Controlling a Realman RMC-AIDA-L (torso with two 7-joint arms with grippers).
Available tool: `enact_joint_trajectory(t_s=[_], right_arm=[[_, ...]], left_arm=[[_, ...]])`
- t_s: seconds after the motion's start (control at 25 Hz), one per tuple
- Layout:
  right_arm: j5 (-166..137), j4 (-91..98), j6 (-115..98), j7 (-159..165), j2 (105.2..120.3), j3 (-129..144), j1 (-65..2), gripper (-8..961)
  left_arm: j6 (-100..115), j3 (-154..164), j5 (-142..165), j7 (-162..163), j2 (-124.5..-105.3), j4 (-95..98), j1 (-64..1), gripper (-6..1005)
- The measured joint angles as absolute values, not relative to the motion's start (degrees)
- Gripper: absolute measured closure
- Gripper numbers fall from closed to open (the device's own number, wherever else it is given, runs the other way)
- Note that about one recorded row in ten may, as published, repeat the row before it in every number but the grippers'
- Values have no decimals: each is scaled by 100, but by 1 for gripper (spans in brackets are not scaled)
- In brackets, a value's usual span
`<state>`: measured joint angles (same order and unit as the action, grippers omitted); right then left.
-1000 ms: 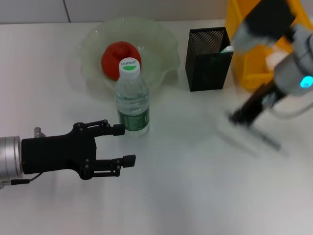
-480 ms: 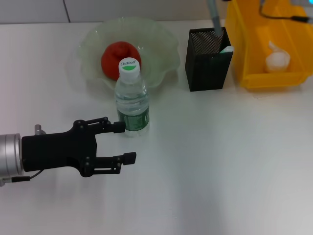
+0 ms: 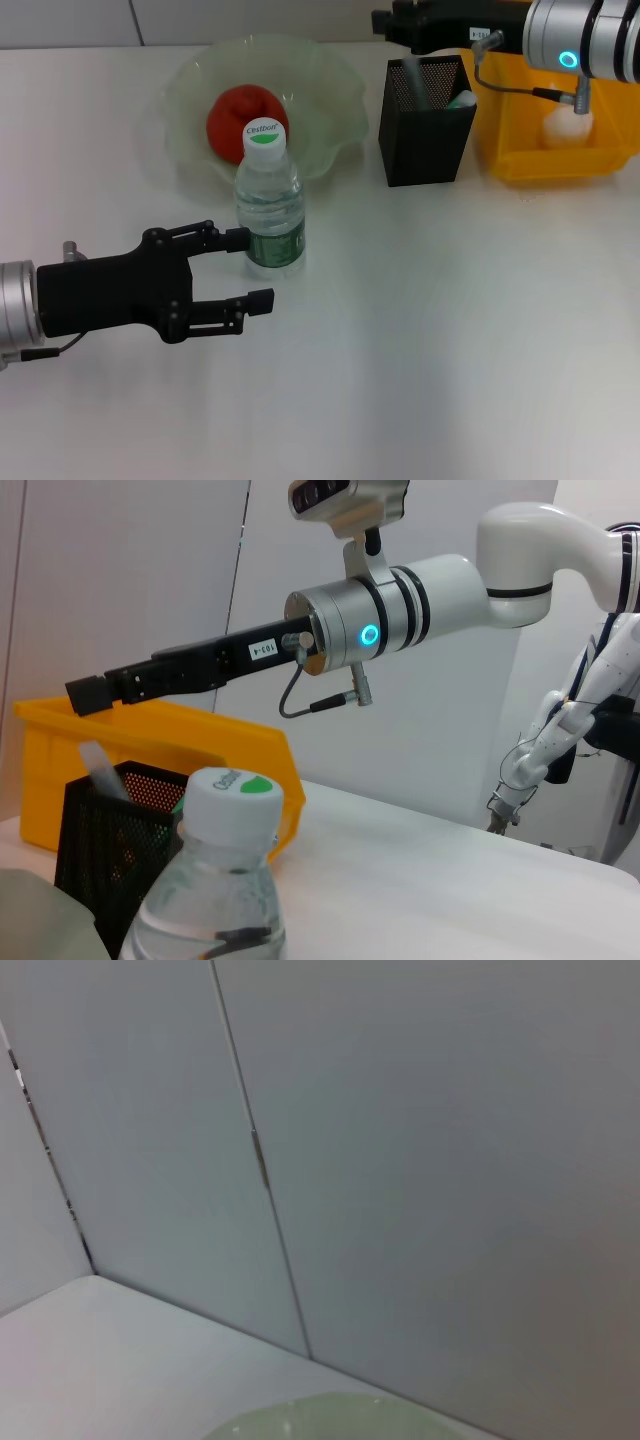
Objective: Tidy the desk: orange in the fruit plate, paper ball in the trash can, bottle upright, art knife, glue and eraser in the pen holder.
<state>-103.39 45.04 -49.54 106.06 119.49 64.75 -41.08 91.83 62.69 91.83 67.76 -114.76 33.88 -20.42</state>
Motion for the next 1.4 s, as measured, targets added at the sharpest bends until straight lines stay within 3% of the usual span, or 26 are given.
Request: enact_joint_trajectory(t_s=[0.08, 0.2, 0.4, 0.6, 0.72, 0.96, 1.4], right_arm=[[-10334, 4553, -5050, 10618, 11946, 6450, -4069, 791], [-10275, 4854, -5604, 10658, 11930, 6299, -3822, 568], [-10116, 6231, -7695, 10745, 11921, 5834, -2712, 345], [-10117, 6238, -10318, 9256, 11912, 5062, -1508, 283], [-10160, 5225, -11056, 8233, 11882, 4439, -1210, 271], [-10731, 3674, -11176, 7350, 11622, 4198, -1412, 272], [-10915, 3603, -11170, 7307, 11673, 4209, -1594, 271]], left_arm=[[9186, 6267, 9182, 6776, -11477, 3392, -2044, 191], [9220, 6211, 9175, 6776, -11475, 3398, -2048, 190], [9490, 6051, 9175, 6818, -11409, 3408, -2041, 191], [9837, 5876, 9204, 6791, -11301, 3411, -1974, 190], [9875, 5875, 9212, 6807, -11278, 3411, -1969, 190], [9960, 5953, 9322, 6868, -11235, 3410, -2078, 191], [10075, 5958, 9519, 6925, -11233, 3414, -2156, 191]])
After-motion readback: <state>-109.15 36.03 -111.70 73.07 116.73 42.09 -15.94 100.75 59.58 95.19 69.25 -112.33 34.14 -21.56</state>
